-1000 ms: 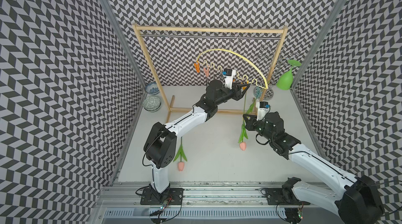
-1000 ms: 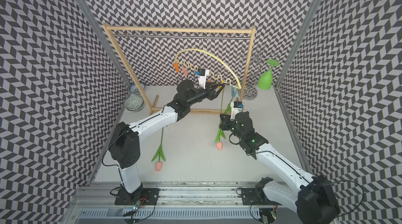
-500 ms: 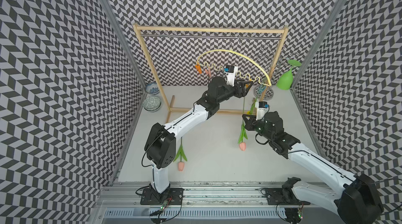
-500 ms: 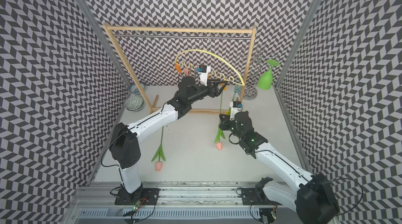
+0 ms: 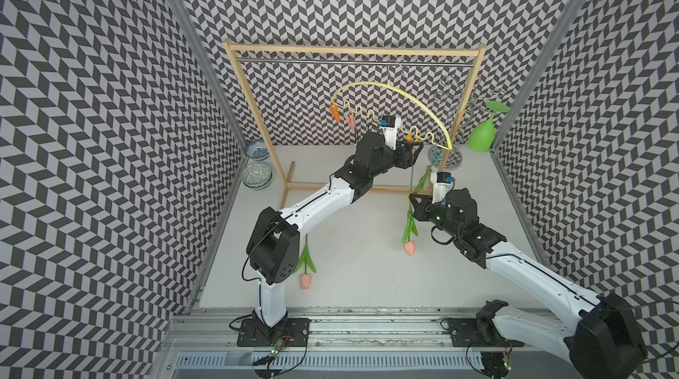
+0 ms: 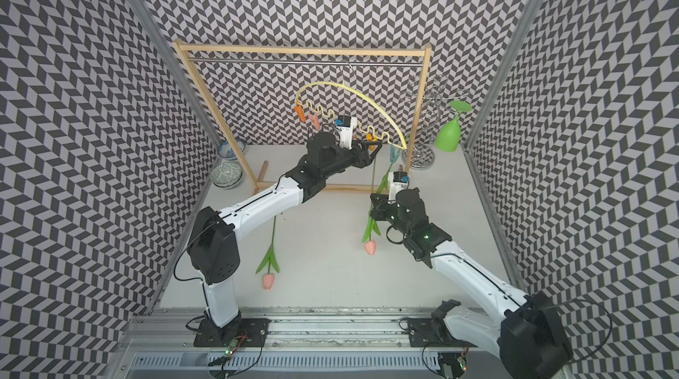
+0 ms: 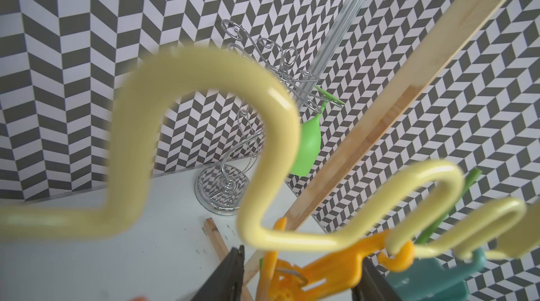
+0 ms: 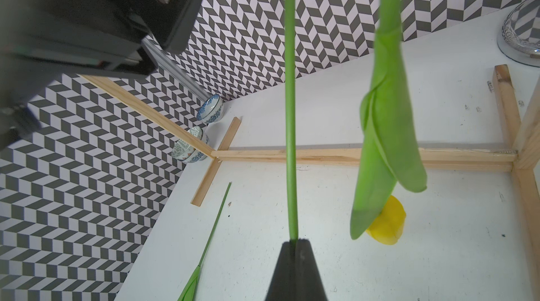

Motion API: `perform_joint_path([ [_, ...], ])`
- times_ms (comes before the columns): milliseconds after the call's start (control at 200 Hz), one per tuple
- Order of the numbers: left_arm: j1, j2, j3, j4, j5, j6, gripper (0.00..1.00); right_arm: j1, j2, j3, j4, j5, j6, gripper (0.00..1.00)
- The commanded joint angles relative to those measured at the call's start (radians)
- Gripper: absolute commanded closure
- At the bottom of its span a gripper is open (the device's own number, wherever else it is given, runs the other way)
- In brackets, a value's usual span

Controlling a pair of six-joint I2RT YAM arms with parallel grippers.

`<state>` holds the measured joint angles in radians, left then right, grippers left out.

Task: Dry the flowers on a clothes hanger
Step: Open the clamp at the hanger, then clamp the flower onto the hanger.

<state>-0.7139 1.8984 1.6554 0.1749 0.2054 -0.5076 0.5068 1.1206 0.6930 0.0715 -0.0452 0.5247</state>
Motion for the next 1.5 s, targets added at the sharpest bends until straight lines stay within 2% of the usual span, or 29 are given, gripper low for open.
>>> perform_joint_path([
  [0, -0.012, -0.003, 0.052, -0.032, -0.034, -0.004, 0.4, -0.007, 0.012, 0.017, 0.018, 0.007, 0.004, 1.0],
  [170, -0.021, 0.004, 0.08, -0.063, -0.052, 0.009, 0.4, -0.007, 0.029, 0.03, 0.006, -0.01, 0.004, 1.0],
  [426, -0.021, 0.005, 0.079, -0.061, -0.052, 0.009, 0.59, -0.007, 0.03, 0.032, 0.005, -0.013, 0.001, 1.0],
  [811, -0.021, -0.003, 0.078, -0.059, -0.042, 0.01, 0.77, -0.006, 0.018, 0.03, 0.023, 0.013, 0.008, 1.0],
  [981, -0.021, -0.011, 0.074, -0.067, -0.033, 0.027, 0.77, -0.011, 0.022, 0.045, 0.034, 0.027, -0.002, 1.0],
  [1282, -0.003, -0.025, 0.051, -0.06, 0.049, 0.092, 0.77, -0.028, 0.055, 0.145, -0.032, -0.036, -0.07, 1.0],
  [1492, 0.002, -0.033, 0.035, -0.048, 0.069, 0.092, 0.77, -0.036, 0.073, 0.198, -0.063, -0.048, -0.093, 1.0],
])
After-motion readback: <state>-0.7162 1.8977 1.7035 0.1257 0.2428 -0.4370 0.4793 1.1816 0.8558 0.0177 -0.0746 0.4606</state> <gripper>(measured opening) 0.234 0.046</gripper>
